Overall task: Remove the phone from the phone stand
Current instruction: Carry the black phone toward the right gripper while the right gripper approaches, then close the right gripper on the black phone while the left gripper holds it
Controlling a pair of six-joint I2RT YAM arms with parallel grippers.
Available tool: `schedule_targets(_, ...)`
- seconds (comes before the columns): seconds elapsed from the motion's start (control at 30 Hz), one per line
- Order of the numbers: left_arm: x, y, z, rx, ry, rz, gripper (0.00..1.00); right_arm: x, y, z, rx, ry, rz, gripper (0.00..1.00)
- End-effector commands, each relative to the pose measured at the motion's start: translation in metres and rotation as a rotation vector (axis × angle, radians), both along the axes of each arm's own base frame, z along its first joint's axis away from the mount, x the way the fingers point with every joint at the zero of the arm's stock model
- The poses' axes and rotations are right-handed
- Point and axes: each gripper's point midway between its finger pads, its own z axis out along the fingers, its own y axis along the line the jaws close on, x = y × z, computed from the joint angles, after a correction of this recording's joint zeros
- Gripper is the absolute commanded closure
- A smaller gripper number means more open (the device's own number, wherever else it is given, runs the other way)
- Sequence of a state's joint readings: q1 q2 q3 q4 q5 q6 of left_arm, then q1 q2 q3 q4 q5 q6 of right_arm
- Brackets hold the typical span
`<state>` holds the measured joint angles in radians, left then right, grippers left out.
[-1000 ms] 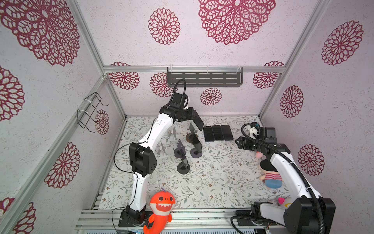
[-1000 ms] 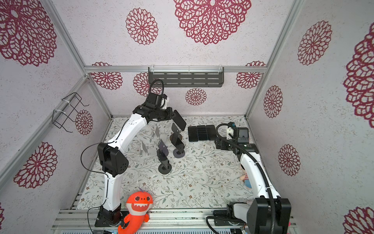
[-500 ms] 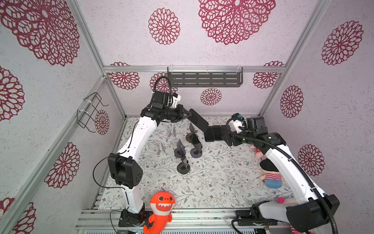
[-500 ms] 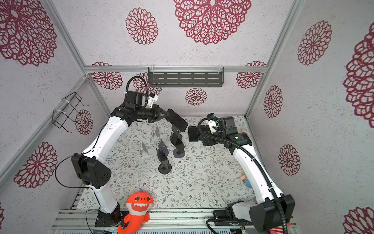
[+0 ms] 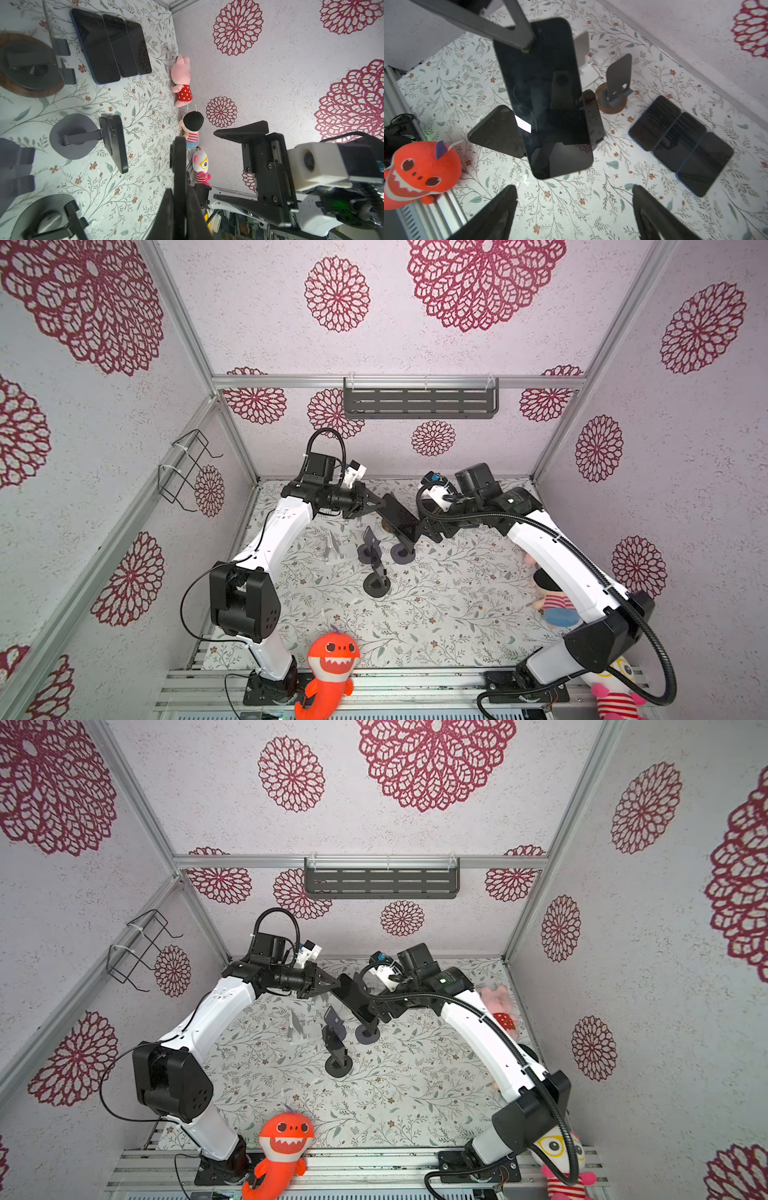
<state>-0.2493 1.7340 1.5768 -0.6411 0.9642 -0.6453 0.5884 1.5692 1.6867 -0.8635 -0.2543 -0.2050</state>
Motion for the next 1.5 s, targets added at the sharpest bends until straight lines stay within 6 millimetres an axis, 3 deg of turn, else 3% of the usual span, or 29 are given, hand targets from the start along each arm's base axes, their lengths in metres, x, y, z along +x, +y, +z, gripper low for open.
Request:
schedule_targets(0.0, -0.009, -0.001, 0.023, -0.062, -0.095, -0.064, 1.0, -0.007, 0.015, 0.007, -0.019, -0.009, 0.079, 0.05)
schedule_targets(0.27, -0.011, 0.0, 0.014, -0.095, -0.078, -0.071, 1.0, 0.003, 0.052, -0.013, -0.046, 0.027, 0.156, 0.01)
schedule_targets(0.57, -0.007, 0.004, 0.011, -0.103, -0.076, -0.056, 1.0, 0.01, 0.065, -0.037, -0.062, 0.065, 0.176, 0.01)
schedule_targets(0.73, -0.007, 0.005, 0.011, -0.104, -0.08, -0.054, 1.0, 0.011, 0.067, -0.043, -0.062, 0.072, 0.184, 0.1)
schedule_targets(0.97, -0.005, 0.004, 0.007, -0.105, -0.069, -0.054, 1.0, 0.017, 0.073, -0.042, -0.034, 0.048, 0.172, 0.14)
schedule_targets(1.17, -0.005, 0.005, 0.007, -0.106, -0.07, -0.051, 1.0, 0.022, 0.073, -0.045, -0.04, 0.044, 0.152, 0.29)
schedule_targets(1.47, -0.001, 0.007, 0.003, -0.113, -0.06, -0.039, 1.0, 0.026, 0.074, -0.041, -0.021, 0.009, 0.141, 0.35)
